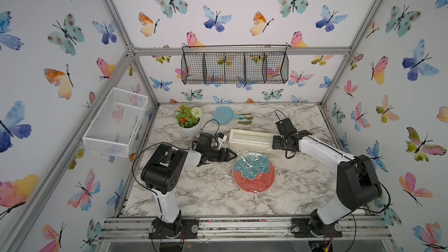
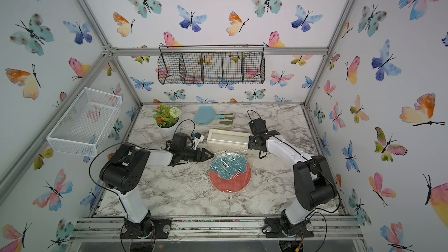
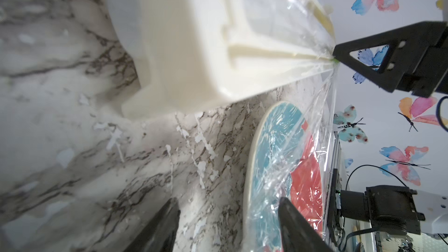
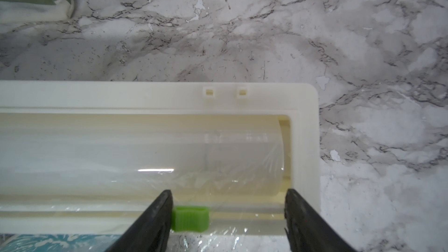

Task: Wrap the plate with plastic wrap
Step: Tear off the plastic wrap from the plastic wrap cutting box.

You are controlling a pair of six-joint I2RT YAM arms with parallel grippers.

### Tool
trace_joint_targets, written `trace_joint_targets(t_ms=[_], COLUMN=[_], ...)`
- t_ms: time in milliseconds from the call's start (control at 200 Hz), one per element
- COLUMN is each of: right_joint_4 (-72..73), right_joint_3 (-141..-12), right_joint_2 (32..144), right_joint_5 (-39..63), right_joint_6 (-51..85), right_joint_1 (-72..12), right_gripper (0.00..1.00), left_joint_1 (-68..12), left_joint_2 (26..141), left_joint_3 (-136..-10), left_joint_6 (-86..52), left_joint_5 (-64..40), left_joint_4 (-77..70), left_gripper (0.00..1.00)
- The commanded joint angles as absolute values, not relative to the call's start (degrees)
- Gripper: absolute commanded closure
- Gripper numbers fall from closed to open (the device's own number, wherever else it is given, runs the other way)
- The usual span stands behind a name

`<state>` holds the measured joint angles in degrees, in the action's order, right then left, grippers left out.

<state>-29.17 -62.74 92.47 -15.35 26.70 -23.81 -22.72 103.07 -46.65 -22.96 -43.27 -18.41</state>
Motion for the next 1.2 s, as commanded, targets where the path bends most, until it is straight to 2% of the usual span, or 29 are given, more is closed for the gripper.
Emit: trace_joint_targets(t_ms=[0,90,145,250,380,531,661,781,976,1066,1196], right_joint_4=[-34.7,-34.3,-34.2,-34.1,-34.1,-34.0,-33.9,-33.9,-34.2,-34.6,-34.9], right_joint_3=[-61.1,-60.8,-60.7,-60.4,-60.4,-60.3,-60.3,-60.8,-60.7,-60.6,-60.5], right_joint_2=[94.0,94.1,94.3,94.2,94.5,94.7,94.9,95.1,95.5,95.6,95.1], right_joint_5=[-16.4,-15.9,-15.9,-16.0,-16.0,-16.0,-15.9,-15.8,-16.4,-17.1,-17.7], right_joint_6=[25.1,25.2,25.2,25.0,24.9,25.0,24.7,24.6,24.6,24.5,24.8], right_joint_1=[-22.8,-22.8,-22.8,-22.8,-22.8,-22.8,-22.8,-22.8,-22.8,-22.8,-22.8], right_gripper=[0.26,0.26,0.26,0.26,0.27,0.26,0.26,0.27,0.26,0.26,0.27], left_joint_1=[-22.2,-22.3,-22.8,-24.0,-25.6,-26.5,-27.3,-27.8,-27.9,-28.0,-28.0], left_joint_2=[98.1,95.9,95.5,100.5,108.1,110.1,110.5,110.7,111.0,111.4,112.4], left_joint_3=[-50.6,-53.8,-56.3,-64.0,-72.9,-74.8,-75.6,-75.3,-75.1,-74.7,-73.9], left_joint_6=[-20.8,-19.5,-18.4,-15.0,-10.9,-9.6,-8.2,-7.7,-6.8,-7.0,-7.4], left_joint_5=[-39.9,-34.6,-30.7,-24.9,-20.2,-13.9,-10.7,-8.5,-4.6,-3.9,-3.4], left_joint_4=[-13.2,-10.0,-8.8,-3.4,6.8,9.8,12.2,13.2,15.2,15.8,17.0], left_gripper=[0.36,0.35,0.31,0.29,0.34,0.40,0.41,0.46,0.62,0.74,0.78])
